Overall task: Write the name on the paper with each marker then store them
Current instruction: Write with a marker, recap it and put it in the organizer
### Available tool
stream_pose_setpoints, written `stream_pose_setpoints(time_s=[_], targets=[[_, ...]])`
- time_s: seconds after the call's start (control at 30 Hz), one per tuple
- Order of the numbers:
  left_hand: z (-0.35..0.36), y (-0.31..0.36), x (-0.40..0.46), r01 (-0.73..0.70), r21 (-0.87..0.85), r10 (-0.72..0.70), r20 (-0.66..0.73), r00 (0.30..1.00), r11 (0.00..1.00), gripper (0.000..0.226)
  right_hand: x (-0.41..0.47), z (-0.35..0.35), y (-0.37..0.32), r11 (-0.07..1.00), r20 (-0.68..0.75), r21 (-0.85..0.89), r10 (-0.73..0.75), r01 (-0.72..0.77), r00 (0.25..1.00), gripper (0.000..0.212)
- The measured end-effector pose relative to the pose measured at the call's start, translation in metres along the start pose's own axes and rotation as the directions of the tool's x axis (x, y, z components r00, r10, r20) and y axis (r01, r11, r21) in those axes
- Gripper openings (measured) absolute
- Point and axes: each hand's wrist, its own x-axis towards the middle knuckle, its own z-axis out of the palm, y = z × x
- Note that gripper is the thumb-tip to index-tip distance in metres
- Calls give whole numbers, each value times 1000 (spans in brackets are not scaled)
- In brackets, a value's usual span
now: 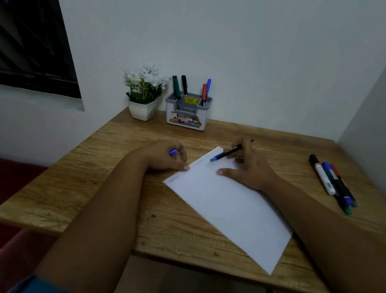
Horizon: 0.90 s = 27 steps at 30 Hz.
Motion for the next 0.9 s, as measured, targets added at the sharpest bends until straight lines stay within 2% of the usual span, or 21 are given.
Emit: stream_pose_setpoints(time_s=[0.1, 0.17, 0.2, 0.27, 0.3, 0.33, 0.37, 0.4, 0.47, 0.6, 0.7, 0.9], targets=[[-5, 3, -4, -21, -53, 29, 146, 989, 998, 29, 3, -13, 4, 992, -98, -5, -122, 122, 988, 32], [-6, 3, -4, -13, -76, 26, 167, 986, 997, 30, 6, -17, -4, 978, -161, 107, -161, 179, 974, 33], [-6, 3, -3, -7, -77, 19, 164, 986, 997, 30, 8, -15, -13, 960, -169, 231, -121, 158, 978, 40], [-7, 4, -2, -4, -60, 12, 135, 991, 998, 25, 13, -7, -39, 831, -39, 556, 3, 19, 999, 50], [-7, 4, -2, -11, -41, 15, 118, 993, 999, 22, 15, -1, -51, 741, 73, 668, 36, -76, 997, 49], [-8, 4, -1, -13, -27, 16, 107, 994, 1000, 19, 15, 6, -60, 697, 170, 700, 48, -155, 984, 45], [-8, 4, -1, -7, -24, 9, 101, 995, 1000, 18, 15, 13, -66, 711, 244, 673, 46, -204, 969, 38], [-9, 4, -2, 5, -28, -2, 100, 995, 1000, 19, 16, 21, -70, 771, 291, 601, 34, -211, 956, 28], [-10, 2, -3, 12, -28, -8, 108, 994, 1000, 21, 13, 34, -70, 880, 287, 454, 1, -137, 958, 10], [-10, 1, -3, -8, -52, 16, 142, 990, 999, 23, 6, 44, -67, 886, 173, 455, 14, -93, 985, 12], [-11, 1, -2, -5, -68, 15, 151, 988, 998, 25, 5, 44, -67, 928, 116, 372, -51, 4, 992, 9], [-12, 2, -2, -1, -85, 16, 174, 985, 996, 25, 1, 49, -69, 948, 105, 308, -121, 84, 987, 5]])
